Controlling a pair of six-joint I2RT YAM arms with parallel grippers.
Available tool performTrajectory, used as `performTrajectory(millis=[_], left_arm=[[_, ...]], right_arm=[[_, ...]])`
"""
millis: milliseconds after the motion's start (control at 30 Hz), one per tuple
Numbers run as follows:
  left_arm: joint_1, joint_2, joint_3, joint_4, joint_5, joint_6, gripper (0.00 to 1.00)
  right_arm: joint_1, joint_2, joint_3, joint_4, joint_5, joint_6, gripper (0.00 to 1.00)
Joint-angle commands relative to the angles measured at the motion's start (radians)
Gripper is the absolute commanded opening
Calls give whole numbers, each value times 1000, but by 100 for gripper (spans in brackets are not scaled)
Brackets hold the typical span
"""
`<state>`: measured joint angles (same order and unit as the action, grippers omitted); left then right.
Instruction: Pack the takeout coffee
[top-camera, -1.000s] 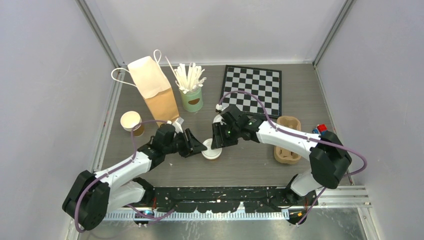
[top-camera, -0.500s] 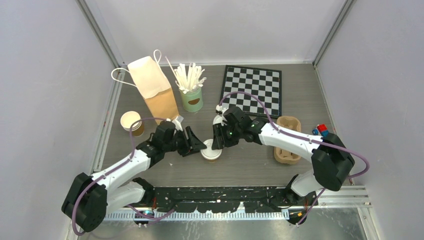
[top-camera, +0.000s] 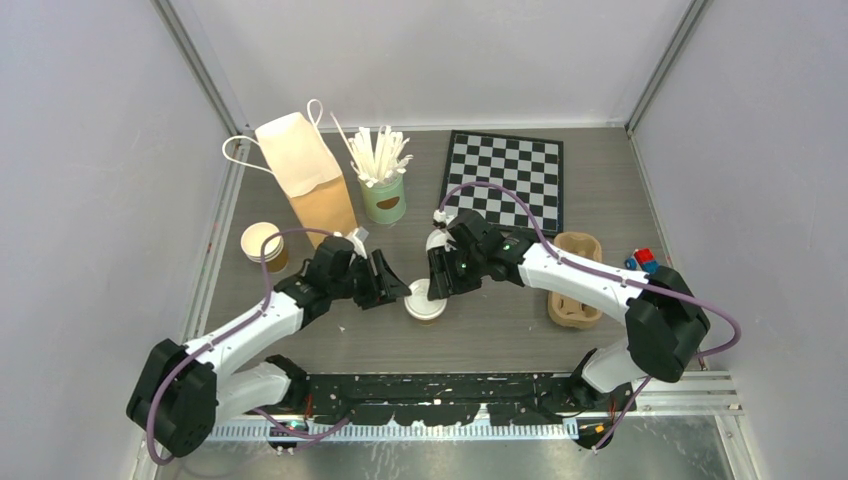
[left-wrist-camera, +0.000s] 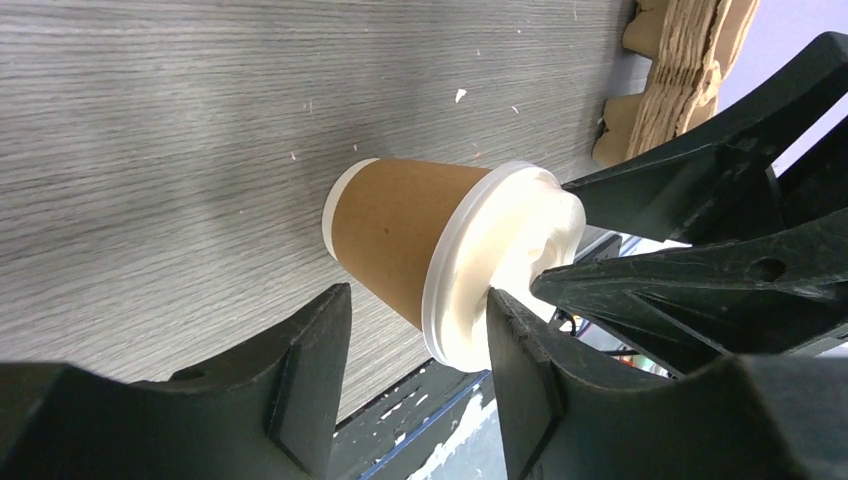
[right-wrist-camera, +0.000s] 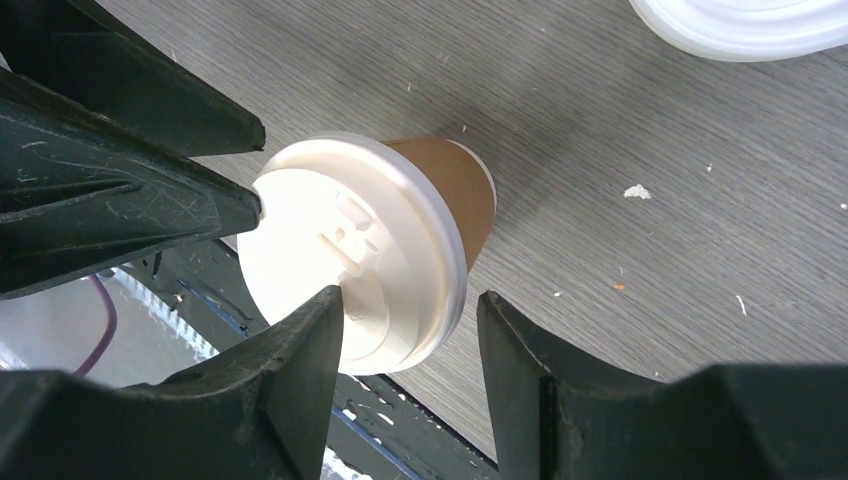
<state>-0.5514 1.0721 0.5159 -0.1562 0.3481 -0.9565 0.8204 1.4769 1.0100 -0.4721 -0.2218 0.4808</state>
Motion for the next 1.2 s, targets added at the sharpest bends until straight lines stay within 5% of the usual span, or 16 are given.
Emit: performTrajectory(millis=[0,233,400,500,667,767,1033,1167], left_arm=[[-2,23,-1,62,29,16,51],[-2,26,-7,71,33,-4,48],[-2,-61,94,-105,-31,14,63],[0,-125,207,-279,-154,60,74],[1,-192,364,-566,-520,104,98],[25,-221,441,-708,-728,88,100],[316,-222,548,-809,-789,155,100],[480,-233,529,-761,-758,179,91]], right_arm=[[-4,-28,23,-20,34,-2,55],[-4,-35,21,-22,33,6,52],[-4,-102,89,-92,42,19,70],[-4,-163,117,-131,64,20,88],[-5,-254,133,-170,124,21,92],[-4,-305,128,-180,170,21,92],[-4,-444,74,-143,205,41,93],[-4,-492,65,-152,213,36,93]])
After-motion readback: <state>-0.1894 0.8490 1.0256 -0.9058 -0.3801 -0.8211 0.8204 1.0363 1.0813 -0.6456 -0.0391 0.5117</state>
